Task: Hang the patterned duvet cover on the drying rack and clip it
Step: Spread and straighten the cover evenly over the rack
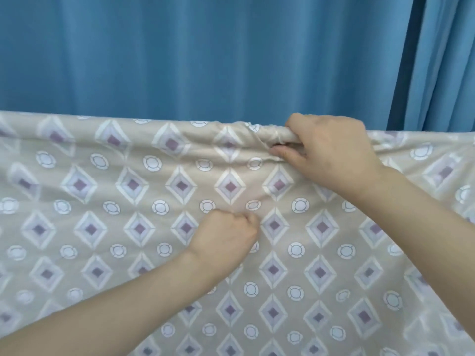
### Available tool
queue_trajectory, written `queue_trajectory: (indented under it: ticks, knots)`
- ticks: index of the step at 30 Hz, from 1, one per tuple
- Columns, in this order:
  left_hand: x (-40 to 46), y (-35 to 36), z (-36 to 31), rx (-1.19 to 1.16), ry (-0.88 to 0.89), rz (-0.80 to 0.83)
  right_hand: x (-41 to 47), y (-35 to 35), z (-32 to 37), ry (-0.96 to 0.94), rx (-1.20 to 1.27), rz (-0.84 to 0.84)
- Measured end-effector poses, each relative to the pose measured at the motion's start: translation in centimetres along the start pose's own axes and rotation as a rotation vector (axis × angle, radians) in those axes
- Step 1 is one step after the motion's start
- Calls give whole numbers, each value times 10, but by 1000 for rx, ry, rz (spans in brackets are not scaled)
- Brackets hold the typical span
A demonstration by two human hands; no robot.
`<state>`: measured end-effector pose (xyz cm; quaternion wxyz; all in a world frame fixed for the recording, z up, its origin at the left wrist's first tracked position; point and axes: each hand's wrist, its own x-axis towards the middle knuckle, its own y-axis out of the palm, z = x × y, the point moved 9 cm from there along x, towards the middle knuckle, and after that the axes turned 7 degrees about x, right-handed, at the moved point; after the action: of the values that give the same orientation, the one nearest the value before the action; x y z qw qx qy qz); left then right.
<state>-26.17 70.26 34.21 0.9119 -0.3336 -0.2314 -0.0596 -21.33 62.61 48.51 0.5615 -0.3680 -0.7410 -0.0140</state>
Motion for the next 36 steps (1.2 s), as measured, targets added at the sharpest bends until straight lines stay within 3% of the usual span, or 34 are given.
queue_trajectory:
  ticks: [2, 6, 13, 16, 25, 32, 36]
  knots:
    - [-4, -1, 2, -5, 3, -57, -1, -1, 0, -22, -6, -13]
    - [-15, -15, 3, 8, -120, -381, -3, 0, 4, -62, 45, -14]
    - [-20, -3, 45, -75, -433, -354, 0, 10, -9, -5, -13, 188]
    - [-21, 10, 32, -47, -373, -387, 1, 10, -11, 23, -20, 214]
    - [-4, -24, 44, 46, -386, -713, 1, 7, -9, 37, 2, 223]
    - [10, -26, 43, -40, -205, -666, -2, 6, -14, 54, 51, 229]
    - [1, -17, 31, -212, -69, -539, -4, 8, -20, 68, 141, 247]
